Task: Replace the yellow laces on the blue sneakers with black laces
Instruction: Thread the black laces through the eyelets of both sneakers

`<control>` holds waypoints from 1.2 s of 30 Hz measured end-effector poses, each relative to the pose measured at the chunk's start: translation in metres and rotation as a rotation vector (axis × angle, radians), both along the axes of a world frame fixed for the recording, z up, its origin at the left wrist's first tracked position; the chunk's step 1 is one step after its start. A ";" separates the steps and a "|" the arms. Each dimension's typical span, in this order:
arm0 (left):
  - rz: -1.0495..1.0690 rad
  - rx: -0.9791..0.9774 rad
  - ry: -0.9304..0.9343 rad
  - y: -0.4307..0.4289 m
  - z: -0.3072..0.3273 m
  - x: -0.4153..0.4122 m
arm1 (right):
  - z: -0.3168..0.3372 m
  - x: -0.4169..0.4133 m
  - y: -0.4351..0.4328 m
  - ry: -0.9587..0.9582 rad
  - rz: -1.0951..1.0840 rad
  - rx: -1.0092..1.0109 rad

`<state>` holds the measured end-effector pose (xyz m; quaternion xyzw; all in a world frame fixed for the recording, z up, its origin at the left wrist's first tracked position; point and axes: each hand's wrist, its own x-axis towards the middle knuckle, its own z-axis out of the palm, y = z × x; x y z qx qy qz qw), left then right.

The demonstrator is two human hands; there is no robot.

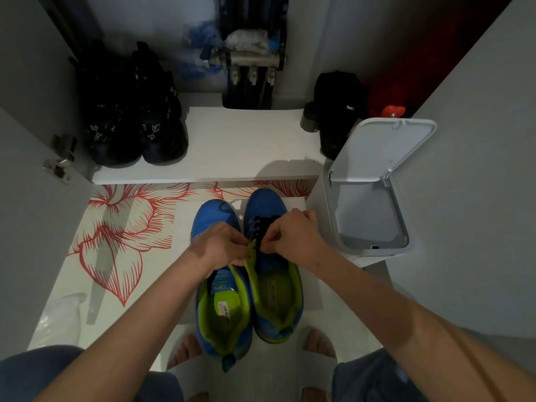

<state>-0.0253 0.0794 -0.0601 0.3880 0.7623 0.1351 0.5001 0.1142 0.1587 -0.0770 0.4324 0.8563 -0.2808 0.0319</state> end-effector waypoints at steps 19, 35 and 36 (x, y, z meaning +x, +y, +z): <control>-0.027 0.192 0.430 0.000 0.014 0.005 | 0.028 0.005 0.016 0.167 -0.104 -0.287; 0.967 1.270 -0.069 0.008 0.075 -0.033 | 0.031 0.026 0.023 -0.323 0.056 -0.614; 0.924 1.332 -0.022 0.009 0.075 -0.033 | 0.030 0.025 0.023 -0.319 0.046 -0.615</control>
